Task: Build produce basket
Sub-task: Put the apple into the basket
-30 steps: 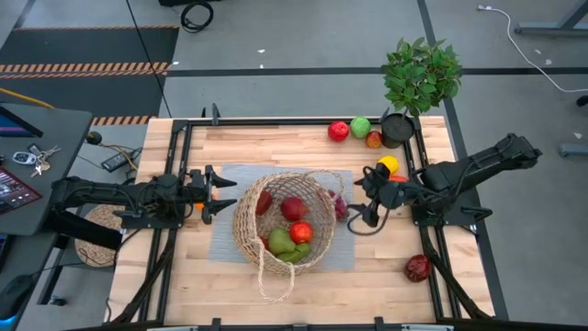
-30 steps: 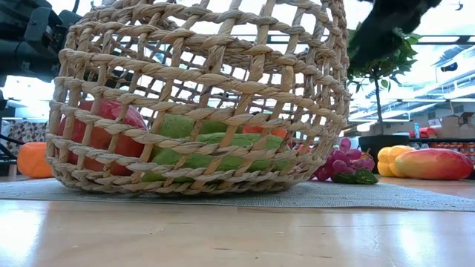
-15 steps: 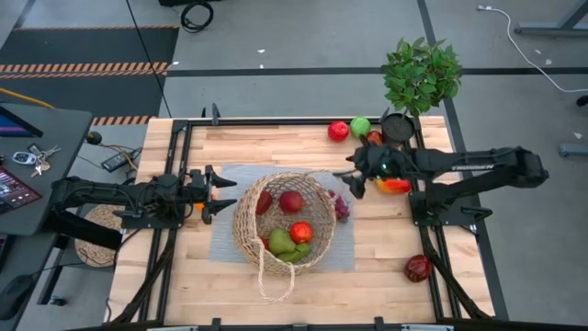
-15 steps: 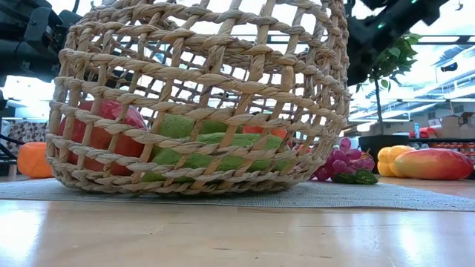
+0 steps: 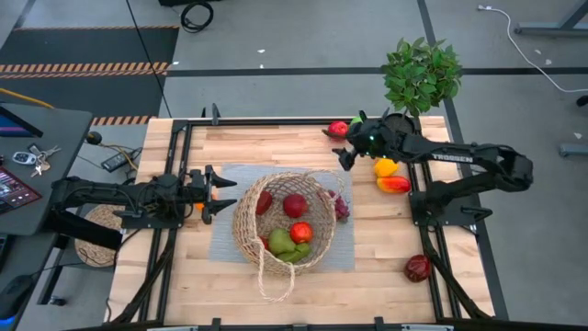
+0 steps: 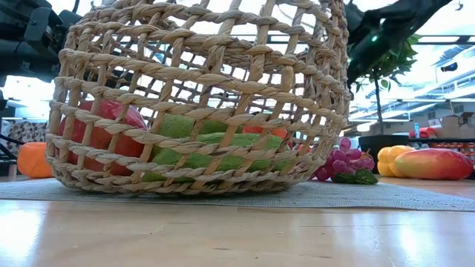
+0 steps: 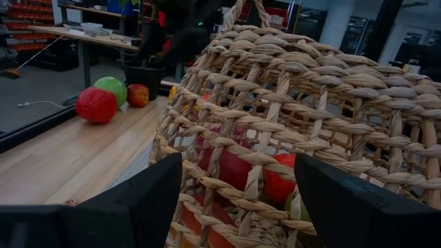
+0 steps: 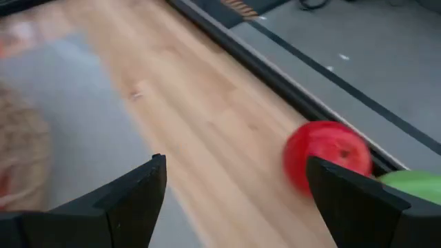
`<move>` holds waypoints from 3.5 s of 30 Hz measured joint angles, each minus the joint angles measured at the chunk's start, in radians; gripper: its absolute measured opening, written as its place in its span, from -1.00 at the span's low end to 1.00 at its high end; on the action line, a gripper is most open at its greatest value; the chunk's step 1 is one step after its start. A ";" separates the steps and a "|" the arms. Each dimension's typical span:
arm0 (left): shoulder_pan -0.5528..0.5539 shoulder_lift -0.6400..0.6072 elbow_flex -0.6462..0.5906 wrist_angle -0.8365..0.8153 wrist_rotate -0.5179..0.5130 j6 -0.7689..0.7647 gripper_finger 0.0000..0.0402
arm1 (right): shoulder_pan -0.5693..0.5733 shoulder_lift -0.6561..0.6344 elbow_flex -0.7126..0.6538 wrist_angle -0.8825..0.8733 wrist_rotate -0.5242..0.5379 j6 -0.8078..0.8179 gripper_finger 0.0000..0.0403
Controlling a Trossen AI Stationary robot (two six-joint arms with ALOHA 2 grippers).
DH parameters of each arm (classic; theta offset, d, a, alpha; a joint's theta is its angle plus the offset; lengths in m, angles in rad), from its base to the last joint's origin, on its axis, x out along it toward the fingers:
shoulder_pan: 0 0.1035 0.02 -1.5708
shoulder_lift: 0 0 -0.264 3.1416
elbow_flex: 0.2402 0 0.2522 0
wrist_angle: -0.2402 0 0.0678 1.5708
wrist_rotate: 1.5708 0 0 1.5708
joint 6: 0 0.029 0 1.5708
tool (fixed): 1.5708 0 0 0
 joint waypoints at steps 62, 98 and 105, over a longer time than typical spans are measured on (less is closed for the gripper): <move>0.000 0.000 0.000 0.000 0.000 0.000 0.43 | -0.168 0.480 0.349 -0.203 -0.058 0.008 0.73; 0.000 0.000 0.000 0.000 0.000 0.000 0.43 | 0.527 -0.014 0.352 0.464 0.067 -0.058 0.75; 0.000 0.000 0.000 0.000 0.000 0.000 0.43 | 0.656 0.056 0.353 0.521 0.173 -0.206 0.76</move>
